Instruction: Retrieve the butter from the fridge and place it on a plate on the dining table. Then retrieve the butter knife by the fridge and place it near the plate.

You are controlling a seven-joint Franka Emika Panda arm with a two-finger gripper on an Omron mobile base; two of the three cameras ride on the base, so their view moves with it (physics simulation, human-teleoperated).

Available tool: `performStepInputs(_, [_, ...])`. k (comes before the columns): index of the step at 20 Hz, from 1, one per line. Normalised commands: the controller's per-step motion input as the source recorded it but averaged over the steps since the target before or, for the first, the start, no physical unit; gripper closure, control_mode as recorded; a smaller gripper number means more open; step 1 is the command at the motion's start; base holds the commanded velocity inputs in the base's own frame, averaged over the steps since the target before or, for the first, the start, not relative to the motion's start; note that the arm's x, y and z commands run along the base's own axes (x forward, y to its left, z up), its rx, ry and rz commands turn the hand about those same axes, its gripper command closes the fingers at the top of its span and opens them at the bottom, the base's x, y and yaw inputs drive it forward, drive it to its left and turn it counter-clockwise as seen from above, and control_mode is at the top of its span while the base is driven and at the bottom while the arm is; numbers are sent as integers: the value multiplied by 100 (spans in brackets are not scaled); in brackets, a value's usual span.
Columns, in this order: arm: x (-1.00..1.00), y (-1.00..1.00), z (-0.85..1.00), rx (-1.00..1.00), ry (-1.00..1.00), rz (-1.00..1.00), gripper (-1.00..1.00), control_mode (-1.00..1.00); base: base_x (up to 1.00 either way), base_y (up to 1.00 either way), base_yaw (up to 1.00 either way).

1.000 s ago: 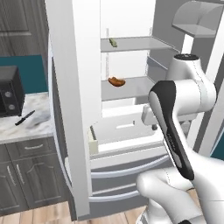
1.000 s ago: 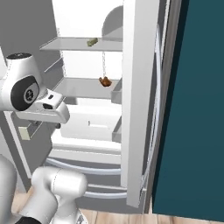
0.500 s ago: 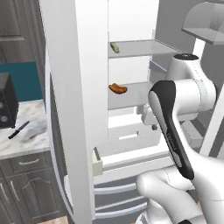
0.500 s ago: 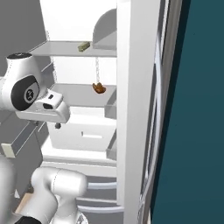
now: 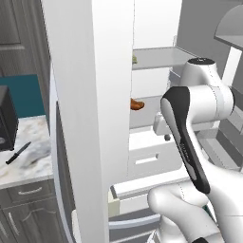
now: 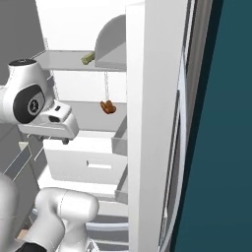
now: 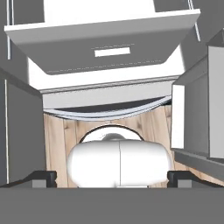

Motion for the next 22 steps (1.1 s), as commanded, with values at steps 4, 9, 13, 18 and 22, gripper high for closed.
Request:
performStepInputs(4, [0,0,0,0,0,0,-100,100,51,7,0])
performStepInputs(9, [0,0,0,0,0,0,-100,100,56,4,0])
performStepInputs(13, [0,0,0,0,0,0,-100,100,56,0,2])
performStepInputs(18, [0,0,0,0,0,0,-100,100,22,0,1])
performStepInputs(22, [0,0,0,0,0,0,-100,100,8,0,0])
